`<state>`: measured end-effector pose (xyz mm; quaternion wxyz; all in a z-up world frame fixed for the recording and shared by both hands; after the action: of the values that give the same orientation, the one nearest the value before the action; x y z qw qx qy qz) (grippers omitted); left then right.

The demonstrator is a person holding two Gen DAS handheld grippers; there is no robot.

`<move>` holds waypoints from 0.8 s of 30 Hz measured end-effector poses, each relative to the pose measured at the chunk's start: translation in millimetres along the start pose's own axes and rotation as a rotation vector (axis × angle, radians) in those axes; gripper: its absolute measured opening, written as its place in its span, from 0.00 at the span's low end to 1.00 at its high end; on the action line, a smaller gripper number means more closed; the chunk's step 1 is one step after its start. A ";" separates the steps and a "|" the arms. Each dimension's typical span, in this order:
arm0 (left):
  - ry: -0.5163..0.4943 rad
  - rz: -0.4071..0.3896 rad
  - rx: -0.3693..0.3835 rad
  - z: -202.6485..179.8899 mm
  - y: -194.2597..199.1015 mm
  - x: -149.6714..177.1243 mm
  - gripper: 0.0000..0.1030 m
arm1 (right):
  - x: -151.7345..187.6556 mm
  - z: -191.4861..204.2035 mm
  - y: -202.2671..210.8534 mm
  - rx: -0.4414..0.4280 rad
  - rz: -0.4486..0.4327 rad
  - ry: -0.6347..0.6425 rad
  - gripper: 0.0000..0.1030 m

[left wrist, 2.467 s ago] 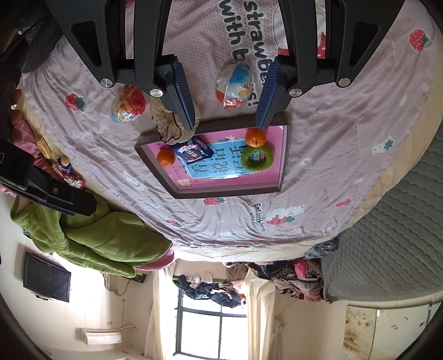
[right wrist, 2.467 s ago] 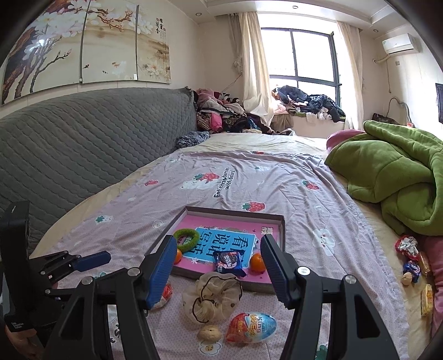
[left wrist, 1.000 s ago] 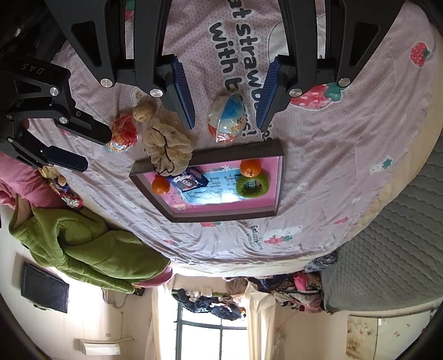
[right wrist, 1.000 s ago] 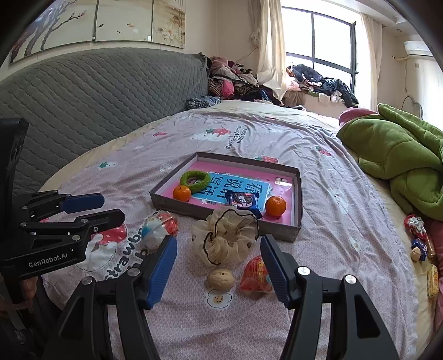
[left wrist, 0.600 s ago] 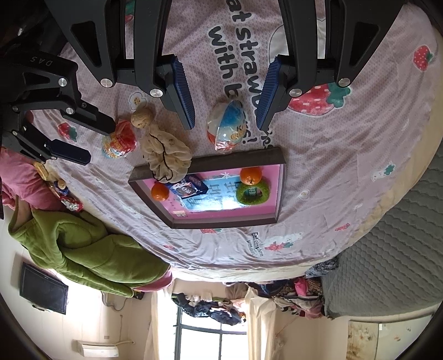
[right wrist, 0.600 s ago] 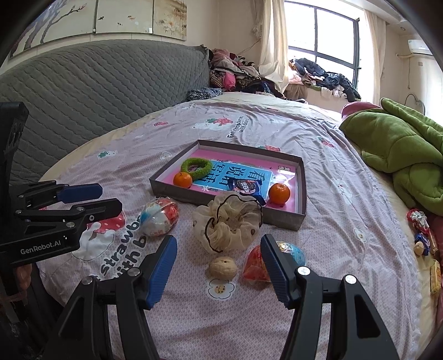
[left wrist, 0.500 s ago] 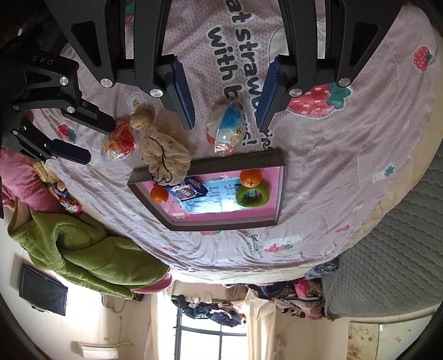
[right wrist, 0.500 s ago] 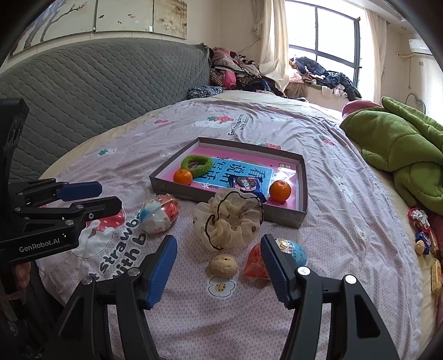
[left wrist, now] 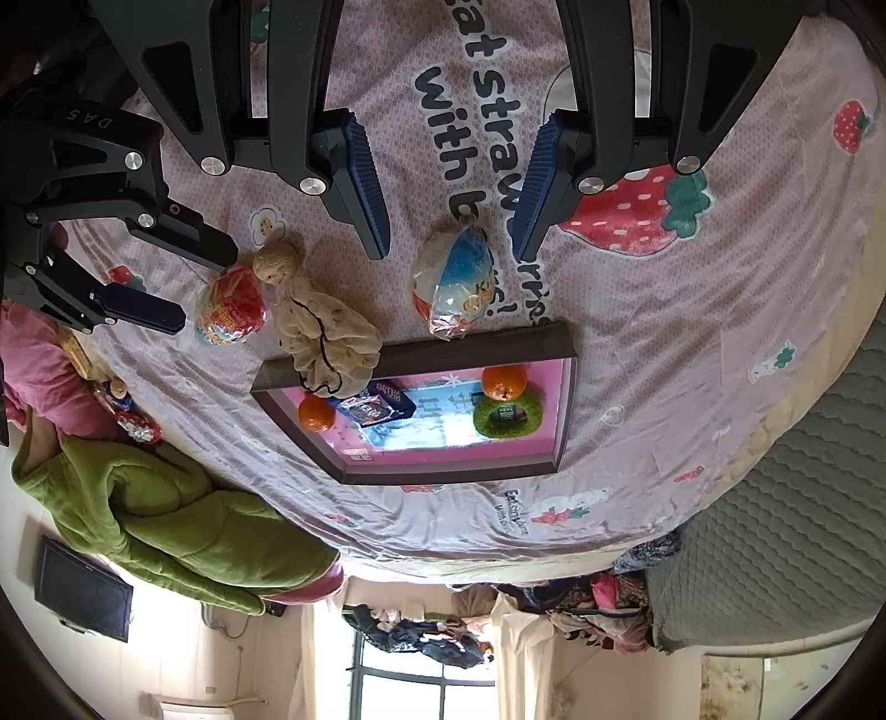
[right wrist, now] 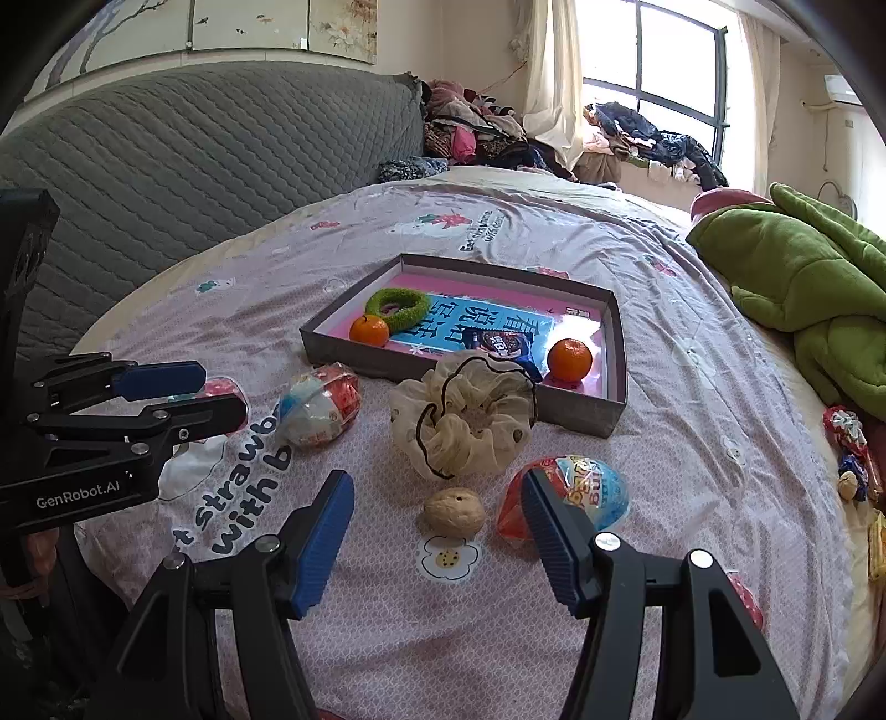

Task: Organize objects
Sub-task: 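Move the right tool toward the walnut while the left tool approaches the blue wrapped egg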

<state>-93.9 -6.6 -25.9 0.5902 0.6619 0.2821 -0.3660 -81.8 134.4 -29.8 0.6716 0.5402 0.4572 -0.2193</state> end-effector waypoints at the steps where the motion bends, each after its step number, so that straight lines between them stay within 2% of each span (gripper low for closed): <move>1: 0.000 0.002 0.002 -0.4 0.0 0.6 0.46 | 0.8 0.5 -0.4 0.000 0.002 0.001 0.60; 24: -0.005 0.053 0.024 -5.6 -7.7 16.9 0.46 | 21.3 6.8 -13.7 0.006 0.052 0.019 0.60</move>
<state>-89.6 -0.9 -43.9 0.5925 0.6751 0.2587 -0.3552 -79.7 128.0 -55.1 0.6712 0.5559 0.4487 -0.1979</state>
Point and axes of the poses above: each gripper's, at about its wrist camera, not at the fingertips, and y roughly against the way its jaws point, z to its left, x to its underside, the point moved 4 cm from there along -y, roughly the way its jaws point, and after that the axes turned 12 degrees about -z, right-handed, at the moved point
